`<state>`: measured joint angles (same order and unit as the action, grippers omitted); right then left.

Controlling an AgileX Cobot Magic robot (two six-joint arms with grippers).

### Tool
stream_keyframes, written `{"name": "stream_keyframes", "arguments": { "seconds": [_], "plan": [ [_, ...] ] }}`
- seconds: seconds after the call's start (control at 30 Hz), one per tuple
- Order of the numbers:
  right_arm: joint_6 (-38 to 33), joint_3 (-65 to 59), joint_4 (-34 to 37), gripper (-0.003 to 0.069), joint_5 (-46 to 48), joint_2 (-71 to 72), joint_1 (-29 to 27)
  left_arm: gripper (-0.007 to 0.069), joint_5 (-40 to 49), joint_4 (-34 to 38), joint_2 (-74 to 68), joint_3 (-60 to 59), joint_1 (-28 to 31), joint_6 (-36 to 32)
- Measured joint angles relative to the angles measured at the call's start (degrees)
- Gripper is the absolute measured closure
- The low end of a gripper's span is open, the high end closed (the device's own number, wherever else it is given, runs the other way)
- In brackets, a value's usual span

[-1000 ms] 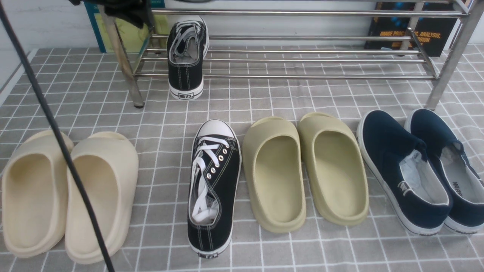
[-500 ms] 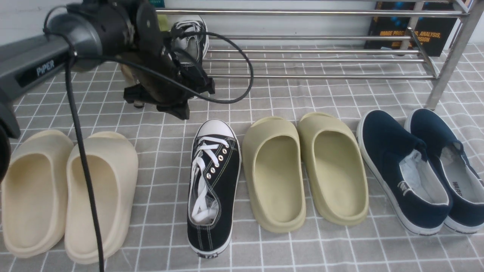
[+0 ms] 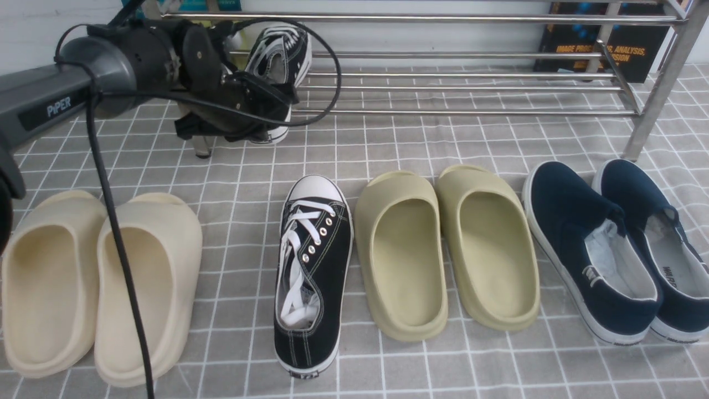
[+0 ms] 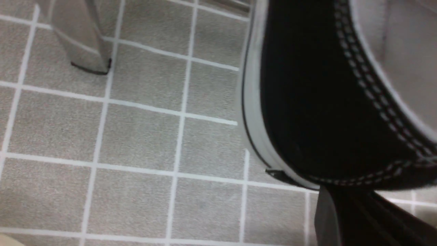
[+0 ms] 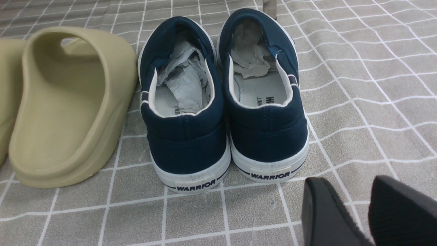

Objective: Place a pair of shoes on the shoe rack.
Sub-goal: Use the left arm to put a shoe into the shoe rack

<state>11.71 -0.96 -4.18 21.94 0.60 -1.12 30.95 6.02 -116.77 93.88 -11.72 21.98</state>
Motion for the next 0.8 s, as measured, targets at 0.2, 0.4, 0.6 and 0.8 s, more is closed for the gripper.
{"name": "stream_keyframes", "arguments": {
  "seconds": [0.2,0.4,0.6,0.8],
  "plan": [
    [0.0,0.0,0.0,0.042,0.0,0.0,0.0,0.0638,-0.02,0.53,-1.8,0.03,0.18,-0.78],
    [0.0,0.0,0.0,0.042,0.0,0.0,0.0,0.0638,1.37,1.04,-1.86,2.83,0.18,-0.78],
    [0.0,0.0,0.0,0.042,0.0,0.0,0.0,0.0638,-1.01,1.1,-1.98,6.95,0.26,-0.85],
    [0.0,0.0,0.0,0.042,0.0,0.0,0.0,0.0638,1.05,0.71,-1.98,7.97,0.44,-0.85]
  ]
}}
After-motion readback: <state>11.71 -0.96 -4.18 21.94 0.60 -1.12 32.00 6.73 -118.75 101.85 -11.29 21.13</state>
